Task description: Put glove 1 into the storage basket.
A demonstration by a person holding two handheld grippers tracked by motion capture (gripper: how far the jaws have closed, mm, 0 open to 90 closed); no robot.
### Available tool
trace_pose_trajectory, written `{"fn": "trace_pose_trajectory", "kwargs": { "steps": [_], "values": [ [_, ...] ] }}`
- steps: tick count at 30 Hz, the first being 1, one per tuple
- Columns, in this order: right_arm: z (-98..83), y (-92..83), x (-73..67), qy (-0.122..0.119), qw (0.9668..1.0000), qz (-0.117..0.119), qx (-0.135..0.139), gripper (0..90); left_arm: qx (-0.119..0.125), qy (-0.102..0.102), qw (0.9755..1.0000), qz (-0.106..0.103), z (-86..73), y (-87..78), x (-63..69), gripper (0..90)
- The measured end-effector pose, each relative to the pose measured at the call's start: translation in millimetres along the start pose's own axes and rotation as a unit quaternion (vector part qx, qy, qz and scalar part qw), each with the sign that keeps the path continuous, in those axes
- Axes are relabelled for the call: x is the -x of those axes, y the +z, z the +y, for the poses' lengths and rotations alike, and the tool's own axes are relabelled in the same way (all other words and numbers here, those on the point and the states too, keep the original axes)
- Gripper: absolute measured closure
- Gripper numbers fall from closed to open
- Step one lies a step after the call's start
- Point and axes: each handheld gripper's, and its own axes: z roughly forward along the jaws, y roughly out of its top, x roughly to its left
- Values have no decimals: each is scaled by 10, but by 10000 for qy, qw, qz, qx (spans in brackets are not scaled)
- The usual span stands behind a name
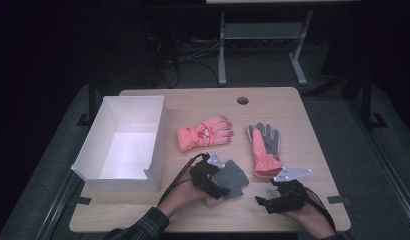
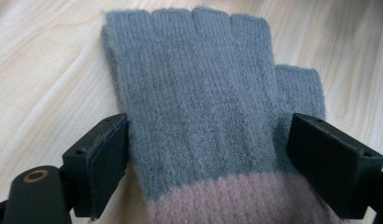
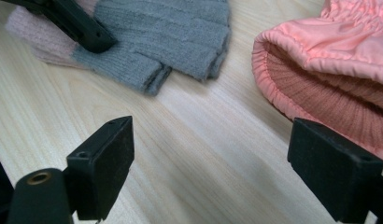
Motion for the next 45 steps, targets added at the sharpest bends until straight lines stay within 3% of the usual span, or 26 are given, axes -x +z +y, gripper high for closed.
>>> {"fn": "trace_pose_trajectory", "kwargs": {
  "steps": [1, 5, 9, 10, 12, 13, 16, 27, 37, 38, 45],
  "values": [
    [1, 0, 0, -33, 10000, -41, 21, 141, 67, -72, 10000, -9, -6, 8, 6, 142],
    [5, -9, -2, -68, 9999, -67, 108, 141, 6, 23, 10000, 7, -5, -5, 5, 163],
    [7, -15, -9, -46, 9998, -122, 144, 141, 19, 72, 9999, -146, 3, -26, 20, 349],
    [8, -16, -8, -41, 9998, -125, 150, 141, 8, 31, 9998, -207, 8, -32, 27, 349],
    [11, -16, -8, -43, 9998, -127, 167, 141, -30, -39, 9990, -436, 15, -43, 14, 495],
    [11, -16, -8, -43, 9998, -127, 167, 141, -30, -39, 9990, -436, 15, -43, 14, 536],
    [12, -10, -6, -37, 9998, -121, 178, 141, -77, -110, 9980, -623, 32, -42, -7, 600],
    [12, -10, -8, -37, 9997, -65, 221, 139, -66, -240, 9970, -739, 88, -176, -34, 638],
    [20, -24, -18, -59, 9996, -91, 253, 138, 76, -476, 9970, -609, 184, -530, -100, 638],
    [18, -17, -21, -64, 9997, -92, 239, 139, 114, -597, 9965, -567, 213, -610, -116, 638],
    [18, -14, -22, -35, 9997, -60, 237, 139, 213, -640, 9964, -513, 309, -828, -166, 638]
  ]
}}
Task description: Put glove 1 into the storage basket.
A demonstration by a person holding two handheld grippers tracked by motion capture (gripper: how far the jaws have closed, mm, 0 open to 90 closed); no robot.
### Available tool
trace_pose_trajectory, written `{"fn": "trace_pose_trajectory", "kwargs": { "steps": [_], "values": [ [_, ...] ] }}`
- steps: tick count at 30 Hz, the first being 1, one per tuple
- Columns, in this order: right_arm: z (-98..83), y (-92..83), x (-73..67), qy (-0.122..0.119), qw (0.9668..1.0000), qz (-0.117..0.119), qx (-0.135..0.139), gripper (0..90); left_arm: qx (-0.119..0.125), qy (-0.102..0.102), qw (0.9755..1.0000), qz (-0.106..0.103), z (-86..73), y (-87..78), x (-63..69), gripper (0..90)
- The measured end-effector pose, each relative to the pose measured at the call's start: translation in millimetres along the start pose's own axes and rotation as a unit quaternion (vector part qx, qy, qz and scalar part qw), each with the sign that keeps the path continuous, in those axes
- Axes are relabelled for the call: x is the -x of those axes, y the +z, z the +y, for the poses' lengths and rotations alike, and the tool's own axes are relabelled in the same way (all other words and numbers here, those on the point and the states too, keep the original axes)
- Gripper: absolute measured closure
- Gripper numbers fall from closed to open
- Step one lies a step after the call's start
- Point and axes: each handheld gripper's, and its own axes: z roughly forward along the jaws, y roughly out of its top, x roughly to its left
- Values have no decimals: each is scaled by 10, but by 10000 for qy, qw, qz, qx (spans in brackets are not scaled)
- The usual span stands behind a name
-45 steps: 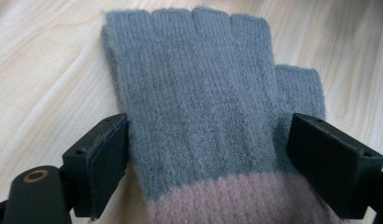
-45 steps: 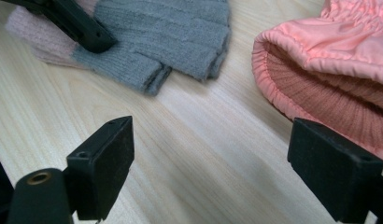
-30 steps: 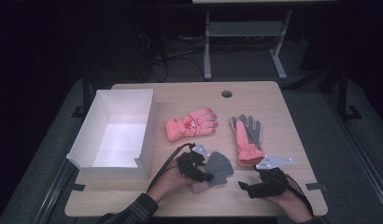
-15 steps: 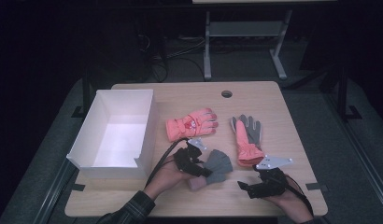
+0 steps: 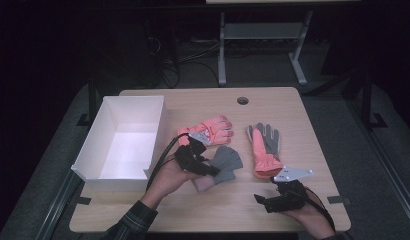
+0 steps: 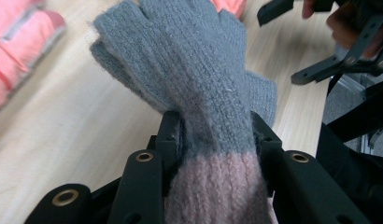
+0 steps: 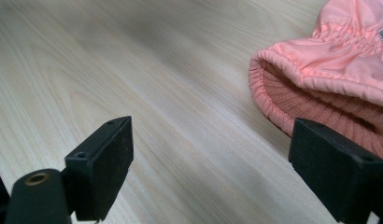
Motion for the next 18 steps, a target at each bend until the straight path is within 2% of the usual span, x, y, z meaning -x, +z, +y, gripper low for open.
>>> {"fn": "trace_pose_trajectory", "kwargs": {
  "steps": [5, 10, 11, 12, 14, 17, 18],
  "values": [
    [-5, 16, 2, -10, 10000, -3, -37, 138, 159, -88, 9997, 135, 67, -238, -46, 638],
    [-5, 32, -1, -2, 10000, 20, -42, 138, 264, -112, 9994, 173, 105, -388, -80, 638],
    [-5, 34, -2, -11, 10000, 23, -47, 139, 340, -115, 9991, 241, 115, -473, -103, 638],
    [-5, 34, -2, -11, 10000, 23, -47, 139, 340, -115, 9991, 241, 115, -473, -103, 638],
    [-4, 38, -3, -37, 10000, 31, -36, 138, 515, -106, 9981, 312, 98, -619, -147, 638],
    [-6, 34, -2, -40, 10000, 38, -36, 138, 668, -186, 9966, 442, 66, -776, -186, 638],
    [-6, 33, -1, -22, 10000, 41, -36, 139, 668, -186, 9966, 442, 66, -776, -186, 638]
  ]
}}
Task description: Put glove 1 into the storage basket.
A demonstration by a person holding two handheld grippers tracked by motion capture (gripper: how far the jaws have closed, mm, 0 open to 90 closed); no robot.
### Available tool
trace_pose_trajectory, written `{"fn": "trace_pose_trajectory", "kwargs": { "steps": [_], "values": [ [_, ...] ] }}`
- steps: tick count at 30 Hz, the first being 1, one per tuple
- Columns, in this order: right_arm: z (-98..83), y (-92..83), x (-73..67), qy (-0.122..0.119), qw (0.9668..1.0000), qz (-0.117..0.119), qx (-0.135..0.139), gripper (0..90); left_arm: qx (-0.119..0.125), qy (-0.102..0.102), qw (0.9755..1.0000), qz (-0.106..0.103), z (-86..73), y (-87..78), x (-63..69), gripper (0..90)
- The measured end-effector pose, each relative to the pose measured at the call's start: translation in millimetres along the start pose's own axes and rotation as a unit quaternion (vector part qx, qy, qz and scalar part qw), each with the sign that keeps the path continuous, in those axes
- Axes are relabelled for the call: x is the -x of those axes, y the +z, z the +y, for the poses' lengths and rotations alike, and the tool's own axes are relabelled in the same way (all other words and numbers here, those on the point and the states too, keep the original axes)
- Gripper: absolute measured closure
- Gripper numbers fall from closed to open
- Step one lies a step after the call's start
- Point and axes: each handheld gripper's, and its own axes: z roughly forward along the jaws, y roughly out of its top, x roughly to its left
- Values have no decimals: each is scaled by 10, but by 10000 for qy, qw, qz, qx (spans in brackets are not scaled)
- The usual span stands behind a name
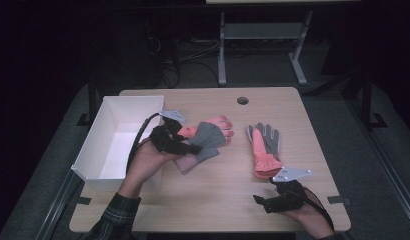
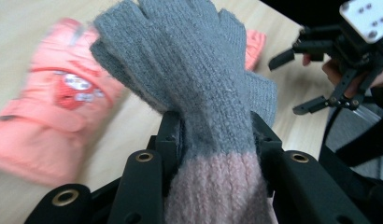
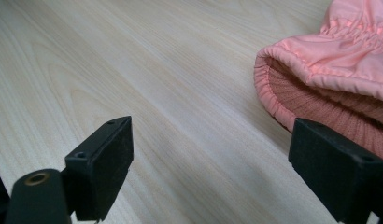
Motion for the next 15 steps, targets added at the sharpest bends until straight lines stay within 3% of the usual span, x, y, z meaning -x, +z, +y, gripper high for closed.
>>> {"fn": "trace_pose_trajectory", "kwargs": {
  "steps": [1, 10, 15],
  "values": [
    [0, 0, 3, 9, 10000, 5, 1, 139, 96, -47, 9999, 45, -15, -91, -41, 638],
    [1, 9, 3, -21, 10000, 9, -22, 138, 378, -228, 9985, 308, -97, -415, -200, 638],
    [-4, 4, 6, 23, 10000, 24, -17, 139, 583, -393, 9964, 471, -155, -607, -304, 638]
  ]
}}
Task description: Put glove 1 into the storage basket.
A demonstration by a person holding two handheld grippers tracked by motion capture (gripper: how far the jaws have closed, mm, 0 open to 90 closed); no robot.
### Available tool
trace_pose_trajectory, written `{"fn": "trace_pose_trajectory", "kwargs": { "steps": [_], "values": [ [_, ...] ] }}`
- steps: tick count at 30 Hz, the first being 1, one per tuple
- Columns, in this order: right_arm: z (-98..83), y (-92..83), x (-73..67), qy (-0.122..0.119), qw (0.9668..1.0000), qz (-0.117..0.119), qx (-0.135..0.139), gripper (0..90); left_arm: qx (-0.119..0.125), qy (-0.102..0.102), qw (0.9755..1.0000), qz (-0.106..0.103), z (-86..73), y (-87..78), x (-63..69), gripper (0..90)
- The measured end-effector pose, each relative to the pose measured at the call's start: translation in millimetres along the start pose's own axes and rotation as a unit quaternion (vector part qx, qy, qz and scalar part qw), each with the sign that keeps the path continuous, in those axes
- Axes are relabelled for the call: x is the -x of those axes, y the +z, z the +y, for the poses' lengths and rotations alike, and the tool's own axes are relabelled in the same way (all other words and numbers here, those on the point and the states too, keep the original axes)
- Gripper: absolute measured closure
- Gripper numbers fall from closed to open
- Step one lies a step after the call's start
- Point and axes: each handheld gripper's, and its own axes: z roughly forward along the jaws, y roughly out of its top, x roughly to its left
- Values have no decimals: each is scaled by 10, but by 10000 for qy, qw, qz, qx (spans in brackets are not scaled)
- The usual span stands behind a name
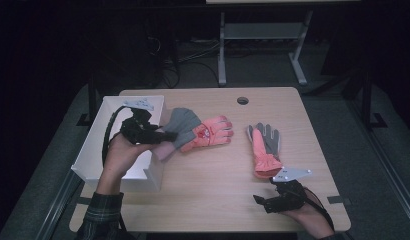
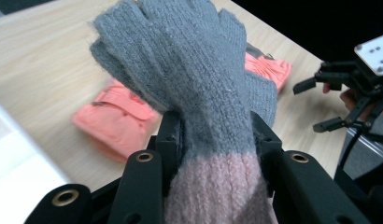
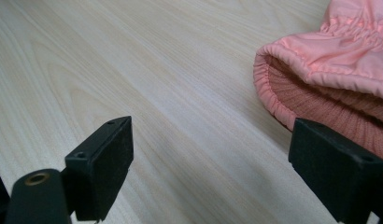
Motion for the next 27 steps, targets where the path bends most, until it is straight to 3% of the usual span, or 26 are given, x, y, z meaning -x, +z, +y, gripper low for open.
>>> {"fn": "trace_pose_trajectory", "kwargs": {
  "steps": [7, 14, 17, 20, 22, 23, 24, 27],
  "values": [
    [5, -26, -15, -35, 10000, 4, 51, 139, 122, -114, 9997, 187, -37, -153, -118, 638],
    [19, 3, -47, -147, 9998, 106, 22, 139, 295, -328, 9972, 601, -154, -438, -262, 638],
    [34, 25, -60, -229, 9996, 168, 39, 139, 367, -526, 9931, 985, -256, -557, -405, 638],
    [34, 27, -60, -235, 9996, 173, 39, 139, 365, -601, 9910, 1137, -303, -573, -486, 638],
    [34, 24, -57, -235, 9996, 171, 48, 139, 291, -721, 9875, 1372, -374, -545, -614, 637],
    [34, 26, -57, -235, 9996, 172, 44, 139, 291, -721, 9875, 1372, -374, -545, -614, 637],
    [33, 28, -57, -243, 9995, 176, 39, 139, 210, -791, 9846, 1545, -424, -508, -701, 637],
    [32, 31, -60, -243, 9995, 185, 28, 139, 119, -829, 9827, 1653, -477, -459, -789, 636]
  ]
}}
